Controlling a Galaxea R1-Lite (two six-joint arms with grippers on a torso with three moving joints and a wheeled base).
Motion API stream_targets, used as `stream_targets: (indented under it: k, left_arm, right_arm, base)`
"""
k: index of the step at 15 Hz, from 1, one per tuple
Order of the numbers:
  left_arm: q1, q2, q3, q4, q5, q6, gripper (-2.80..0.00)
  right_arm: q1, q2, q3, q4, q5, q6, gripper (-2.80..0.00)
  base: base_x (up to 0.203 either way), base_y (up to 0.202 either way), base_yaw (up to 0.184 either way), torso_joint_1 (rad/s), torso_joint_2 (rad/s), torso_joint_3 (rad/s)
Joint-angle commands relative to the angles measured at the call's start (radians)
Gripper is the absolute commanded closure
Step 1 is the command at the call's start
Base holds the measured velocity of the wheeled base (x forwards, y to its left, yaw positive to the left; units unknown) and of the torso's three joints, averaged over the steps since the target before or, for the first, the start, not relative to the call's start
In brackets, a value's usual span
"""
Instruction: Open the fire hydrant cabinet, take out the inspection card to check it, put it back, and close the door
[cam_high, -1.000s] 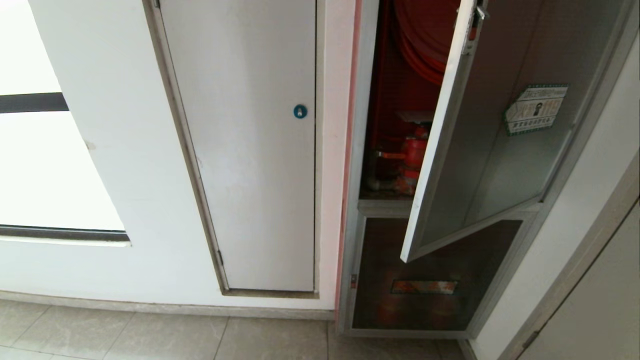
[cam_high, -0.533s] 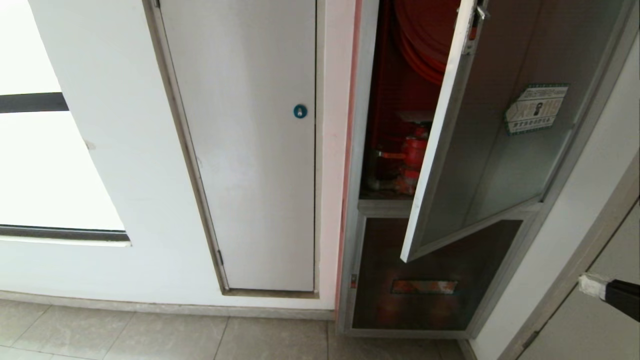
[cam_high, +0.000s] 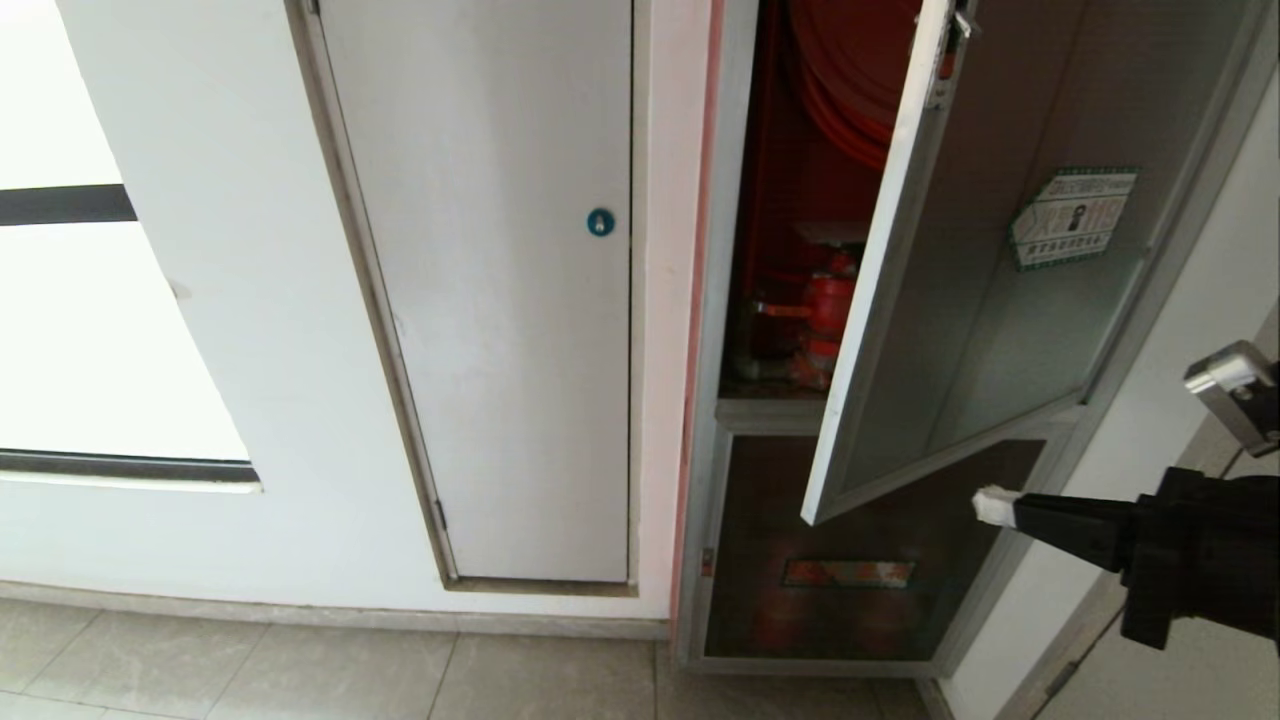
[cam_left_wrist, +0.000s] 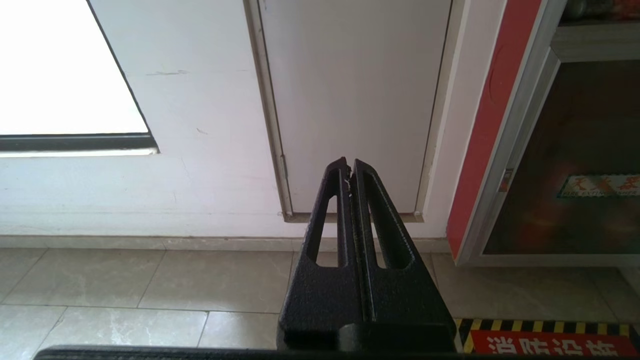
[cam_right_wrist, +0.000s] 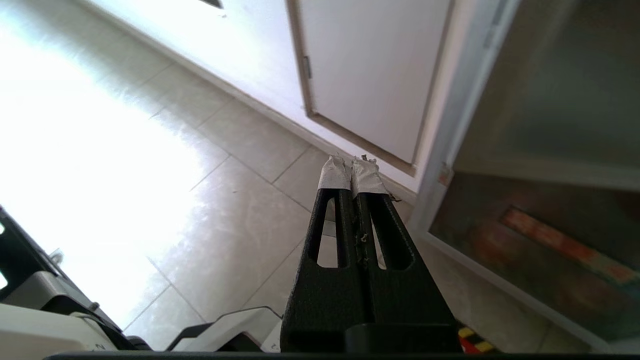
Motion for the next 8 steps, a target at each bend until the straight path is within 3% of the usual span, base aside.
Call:
stream_targets:
  k: [1, 8]
  left_arm:
    - [0.000, 0.001, 0.007, 0.000, 0.000, 0.000, 0.00]
    - [0.000, 0.001, 0.008, -0.001, 0.000, 0.000, 0.00]
  right_arm:
    - [0.071, 0.153, -0.048, -0.042, -0.013, 0.000, 0.00]
    - [0.269, 0.363, -0.119, -0.326, -0.351, 0.076, 0.00]
  base:
    - [0.000, 0.000, 0.000, 0.000, 0.00, 0.000]
    - [0.000, 0.000, 0.000, 0.000, 0.00, 0.000]
